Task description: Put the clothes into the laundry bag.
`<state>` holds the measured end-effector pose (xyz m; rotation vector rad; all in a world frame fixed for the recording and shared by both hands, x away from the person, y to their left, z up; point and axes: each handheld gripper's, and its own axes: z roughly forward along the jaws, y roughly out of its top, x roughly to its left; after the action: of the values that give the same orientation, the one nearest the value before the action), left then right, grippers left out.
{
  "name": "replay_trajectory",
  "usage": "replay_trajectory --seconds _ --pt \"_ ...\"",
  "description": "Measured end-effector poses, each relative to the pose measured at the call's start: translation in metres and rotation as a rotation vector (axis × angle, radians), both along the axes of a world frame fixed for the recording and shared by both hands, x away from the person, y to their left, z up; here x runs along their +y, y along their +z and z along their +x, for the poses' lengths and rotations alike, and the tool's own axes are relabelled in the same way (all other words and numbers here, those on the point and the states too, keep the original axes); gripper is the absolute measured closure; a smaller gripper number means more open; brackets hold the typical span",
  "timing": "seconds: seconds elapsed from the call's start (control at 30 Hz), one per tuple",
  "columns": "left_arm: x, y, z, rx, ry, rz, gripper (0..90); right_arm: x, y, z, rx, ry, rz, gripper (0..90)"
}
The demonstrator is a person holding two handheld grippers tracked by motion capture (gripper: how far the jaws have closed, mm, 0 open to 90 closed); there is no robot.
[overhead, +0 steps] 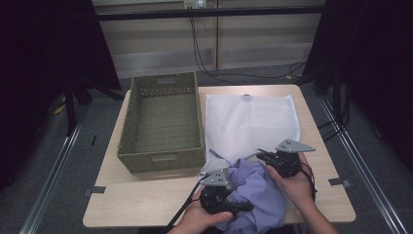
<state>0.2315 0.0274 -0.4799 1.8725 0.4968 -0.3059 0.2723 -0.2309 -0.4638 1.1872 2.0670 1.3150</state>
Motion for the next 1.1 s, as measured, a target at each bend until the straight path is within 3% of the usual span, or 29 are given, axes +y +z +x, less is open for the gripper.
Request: replay_trajectory --seconds 0.03,0.1,0.13,0.23,0.33,0.4,0.43,0.5,0.57,0.67,0.7,0.83,0.9,0.97,1.03,1.07,1.1 --pt "0.003 0.003 0.004 0.004 0.054 -0.005 31.9 0.0 0.001 0.0 -0.004 -0.004 -0.002 88.5" --pt "0.008 0.006 0.01 0.003 0.116 -0.024 24.3 0.001 0.002 -0.001 -0.013 0.001 -0.004 88.5" --pt "0.009 0.006 0.012 -0.008 0.153 -0.011 20.1 0.002 0.003 -0.002 -0.015 0.002 -0.003 88.5" --pt "0.003 0.0 0.019 -0.014 0.198 0.081 15.4 0.004 0.006 -0.003 -0.029 0.012 0.0 88.5" --pt "-0.008 -0.009 0.024 -0.004 0.211 0.182 15.7 0.008 0.008 -0.004 -0.037 0.024 0.005 88.5" --pt "-0.014 -0.014 0.027 0.009 0.243 0.231 24.3 0.01 0.009 -0.005 -0.037 0.036 0.007 88.5" --pt "-0.015 -0.015 0.029 0.001 0.257 0.263 35.1 0.011 0.009 -0.006 -0.04 0.043 0.007 88.6" --pt "-0.016 -0.015 0.032 0.0 0.272 0.279 66.0 0.012 0.01 -0.007 -0.038 0.044 0.011 88.6" --pt "-0.015 -0.011 0.037 0.026 0.268 0.249 85.5 0.012 0.01 -0.008 -0.047 0.047 0.009 88.5" --pt "-0.017 -0.004 0.04 0.009 0.283 0.216 88.2 0.011 0.012 -0.009 -0.056 0.05 0.01 88.6" --pt "-0.02 0.006 0.041 -0.041 0.308 0.186 88.4 0.011 0.013 -0.01 -0.058 0.051 0.013 88.5" --pt "-0.027 0.02 0.043 -0.131 0.421 0.104 88.5 0.011 0.018 -0.013 -0.085 0.039 0.019 88.6" --pt "-0.033 0.018 0.044 -0.196 0.485 0.124 88.1 0.01 0.021 -0.015 -0.094 0.033 0.028 88.6" --pt "-0.038 0.012 0.047 -0.204 0.497 0.132 87.9 0.01 0.022 -0.015 -0.099 0.03 0.032 88.6" --pt "-0.042 -0.003 0.056 -0.102 0.44 0.152 83.2 0.011 0.021 -0.015 -0.089 0.032 0.019 88.6" --pt "-0.042 -0.005 0.056 -0.099 0.422 0.158 77.0 0.01 0.019 -0.014 -0.084 0.037 0.014 88.6" --pt "-0.04 -0.003 0.053 -0.125 0.427 0.171 67.9 0.01 0.018 -0.014 -0.081 0.038 0.013 88.6"
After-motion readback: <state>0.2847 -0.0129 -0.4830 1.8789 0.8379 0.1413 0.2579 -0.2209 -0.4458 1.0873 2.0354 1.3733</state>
